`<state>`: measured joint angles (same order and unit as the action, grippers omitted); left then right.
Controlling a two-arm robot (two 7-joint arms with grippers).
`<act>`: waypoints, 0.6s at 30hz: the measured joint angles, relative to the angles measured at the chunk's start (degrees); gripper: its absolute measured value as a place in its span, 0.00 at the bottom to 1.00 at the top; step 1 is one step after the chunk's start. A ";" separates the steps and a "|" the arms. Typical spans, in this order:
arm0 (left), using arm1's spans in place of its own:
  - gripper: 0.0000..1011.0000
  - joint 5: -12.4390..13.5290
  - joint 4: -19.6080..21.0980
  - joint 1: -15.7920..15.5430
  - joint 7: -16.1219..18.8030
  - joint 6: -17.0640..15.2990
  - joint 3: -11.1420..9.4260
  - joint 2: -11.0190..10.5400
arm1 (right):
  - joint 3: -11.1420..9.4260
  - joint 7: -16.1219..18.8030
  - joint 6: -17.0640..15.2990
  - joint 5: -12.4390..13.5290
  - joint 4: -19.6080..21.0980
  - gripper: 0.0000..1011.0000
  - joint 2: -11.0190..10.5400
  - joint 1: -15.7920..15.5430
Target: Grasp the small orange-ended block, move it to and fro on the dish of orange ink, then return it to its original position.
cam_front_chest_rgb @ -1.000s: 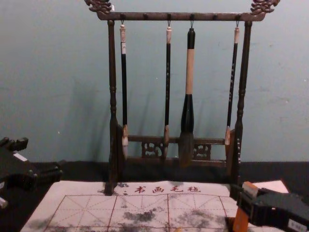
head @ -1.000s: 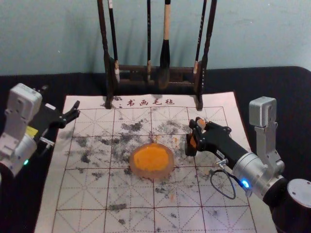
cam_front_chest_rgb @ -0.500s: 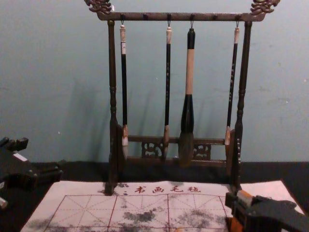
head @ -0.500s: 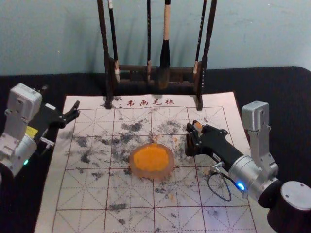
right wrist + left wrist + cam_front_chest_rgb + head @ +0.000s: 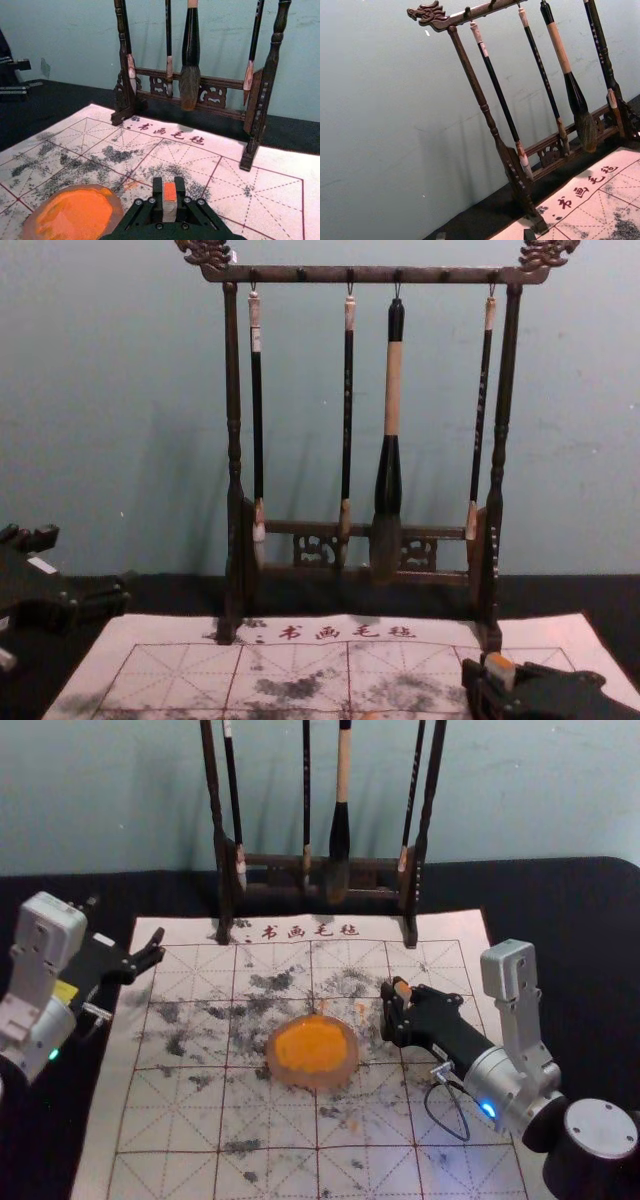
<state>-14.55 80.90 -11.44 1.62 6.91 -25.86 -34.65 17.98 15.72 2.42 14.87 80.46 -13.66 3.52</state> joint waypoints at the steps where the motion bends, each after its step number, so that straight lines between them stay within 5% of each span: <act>1: 0.99 0.00 0.00 0.01 0.00 0.00 0.00 0.00 | -0.02 -0.04 0.02 -0.16 -0.06 0.11 0.04 0.01; 18: 0.99 -0.01 0.00 0.00 0.00 0.00 0.00 0.00 | -0.11 -0.19 0.04 -0.56 -0.10 0.14 0.15 -0.02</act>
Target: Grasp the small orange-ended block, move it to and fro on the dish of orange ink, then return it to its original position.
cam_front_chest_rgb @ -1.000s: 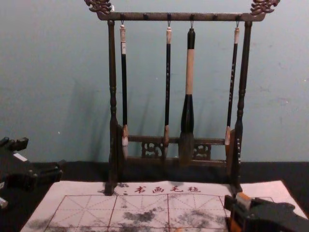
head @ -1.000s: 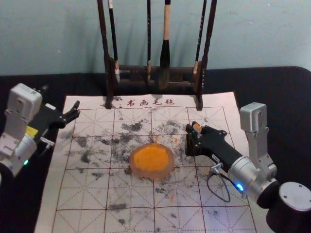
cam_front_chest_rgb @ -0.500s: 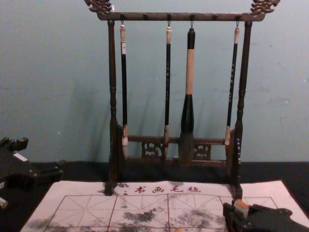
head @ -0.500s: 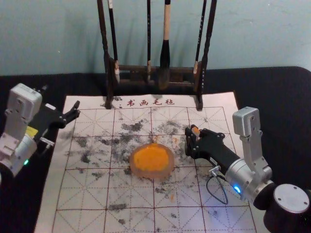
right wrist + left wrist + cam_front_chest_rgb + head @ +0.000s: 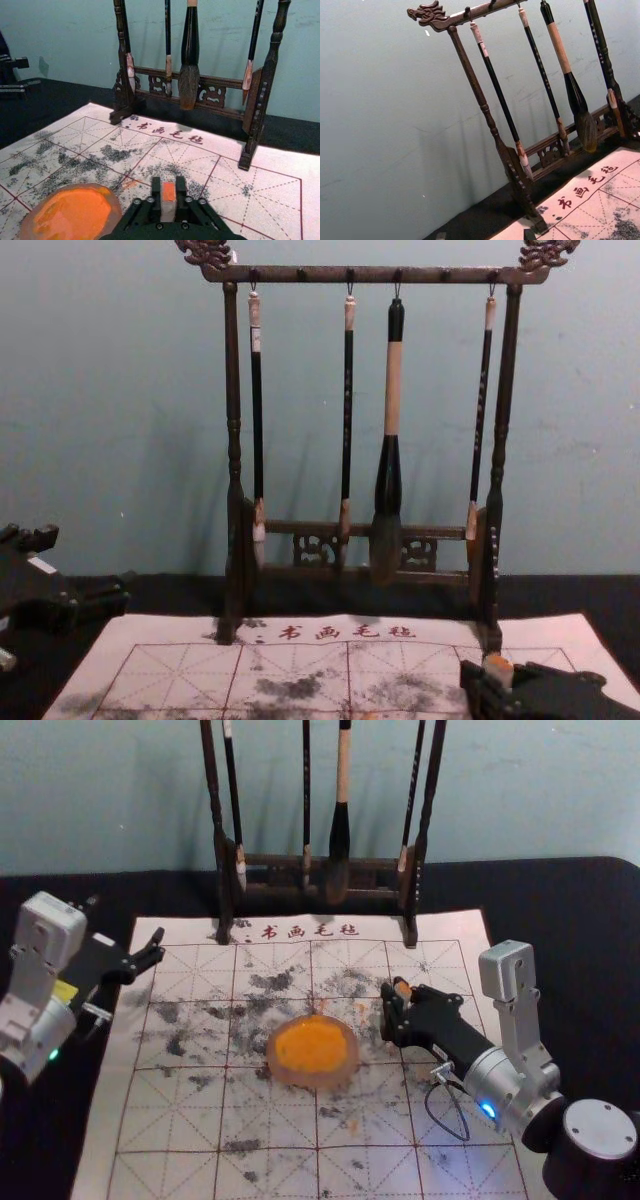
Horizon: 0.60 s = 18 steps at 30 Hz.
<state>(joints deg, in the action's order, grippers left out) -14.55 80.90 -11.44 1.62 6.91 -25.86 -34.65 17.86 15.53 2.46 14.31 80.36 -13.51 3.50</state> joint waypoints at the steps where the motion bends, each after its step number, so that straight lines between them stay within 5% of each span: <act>1: 0.99 0.00 0.00 0.00 0.00 0.00 0.00 0.00 | 0.00 0.01 0.00 0.01 0.00 0.17 0.00 0.00; 18: 0.99 0.00 0.00 0.00 0.00 0.00 0.00 0.00 | 0.00 0.09 -0.01 0.17 0.08 0.70 -0.07 0.00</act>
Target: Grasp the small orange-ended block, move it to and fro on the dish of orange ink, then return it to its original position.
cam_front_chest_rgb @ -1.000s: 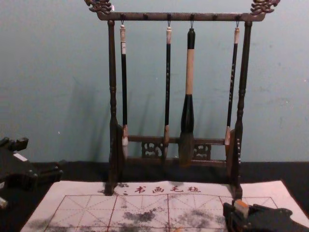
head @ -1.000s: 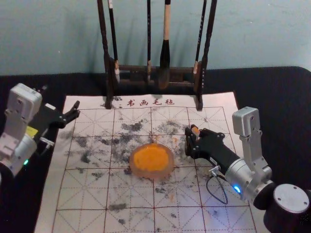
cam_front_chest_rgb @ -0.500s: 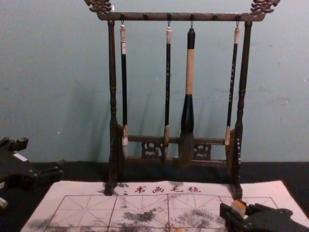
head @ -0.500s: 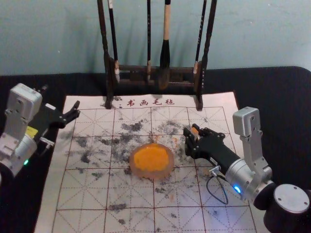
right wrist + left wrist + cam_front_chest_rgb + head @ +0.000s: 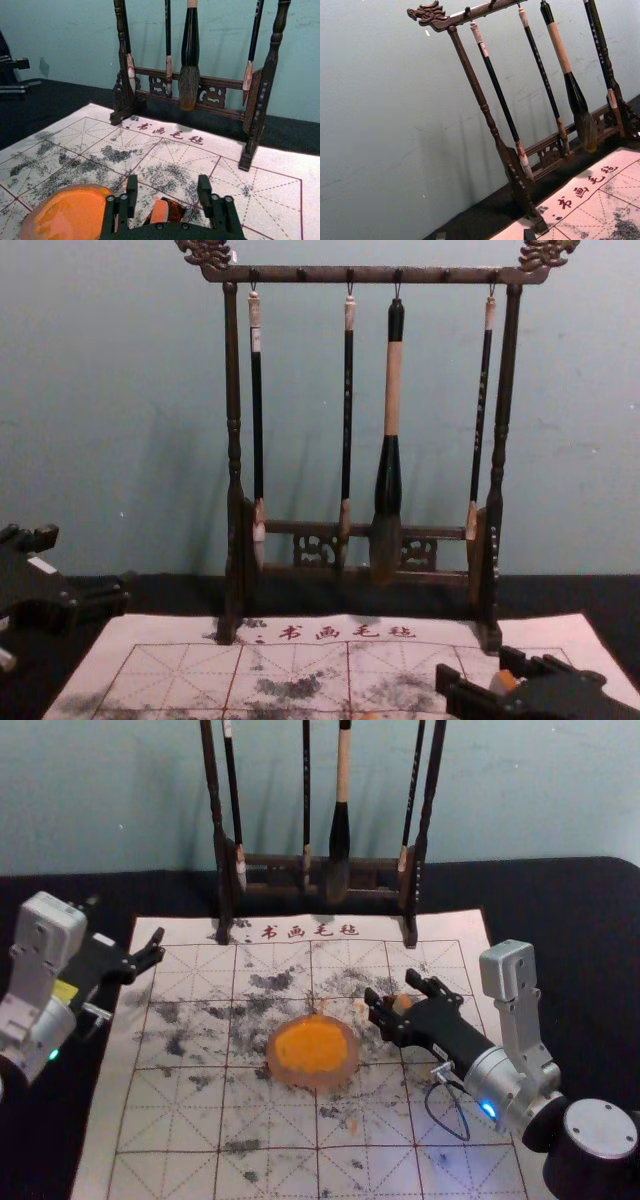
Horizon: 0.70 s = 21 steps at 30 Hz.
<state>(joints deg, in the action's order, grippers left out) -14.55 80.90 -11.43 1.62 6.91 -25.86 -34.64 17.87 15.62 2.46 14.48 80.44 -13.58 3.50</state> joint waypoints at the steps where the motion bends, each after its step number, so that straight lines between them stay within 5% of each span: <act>1: 0.99 0.00 0.00 0.00 0.00 0.00 0.00 0.00 | 0.00 0.00 0.00 0.01 0.00 0.73 0.00 0.00; 10: 0.99 0.00 0.00 0.00 0.00 0.00 0.00 0.00 | 0.00 0.01 0.00 0.05 0.01 0.98 0.00 0.00; 16: 0.99 0.00 0.00 0.00 0.00 0.00 0.00 0.00 | -0.19 0.13 0.51 0.03 0.60 0.99 0.00 -0.11; 21: 0.99 0.00 0.00 0.00 0.00 0.00 0.00 0.00 | -1.98 -0.35 3.94 -0.30 4.52 0.99 -0.08 -1.17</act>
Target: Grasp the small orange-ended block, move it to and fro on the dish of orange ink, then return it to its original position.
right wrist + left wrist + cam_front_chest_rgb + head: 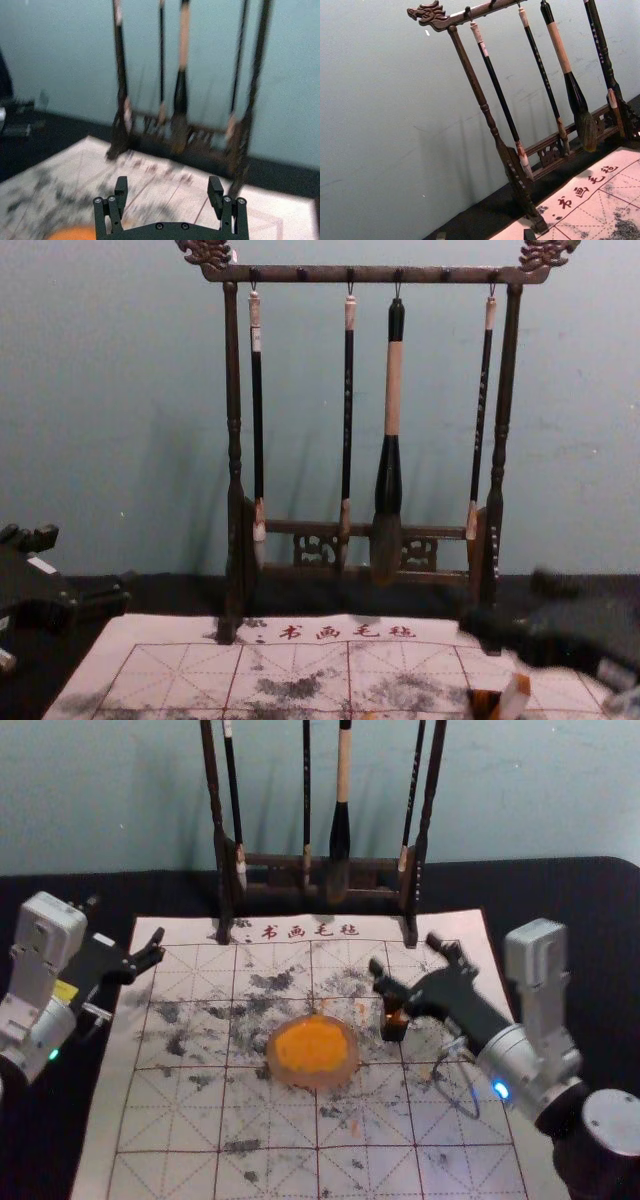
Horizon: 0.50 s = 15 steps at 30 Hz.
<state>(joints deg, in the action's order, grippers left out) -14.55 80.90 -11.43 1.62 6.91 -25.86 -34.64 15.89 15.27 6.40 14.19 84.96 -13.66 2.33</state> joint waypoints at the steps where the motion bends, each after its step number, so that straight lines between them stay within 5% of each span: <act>1: 0.99 0.00 0.00 0.00 0.00 0.00 0.00 0.00 | -0.48 -0.28 0.55 -0.05 0.69 0.99 0.03 -0.20; 7: 0.99 0.00 0.00 0.00 0.00 0.00 0.00 0.00 | -4.58 -5.69 4.46 -3.08 2.64 0.99 1.00 -1.22; 15: 0.99 0.00 0.00 0.00 0.00 0.00 0.00 0.00 | -7.49 -12.60 2.53 -8.89 -4.23 0.99 2.71 0.59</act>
<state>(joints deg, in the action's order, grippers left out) -14.55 80.90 -11.43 1.62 6.91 -25.86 -34.64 8.40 2.67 8.93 5.29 80.72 -10.95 2.91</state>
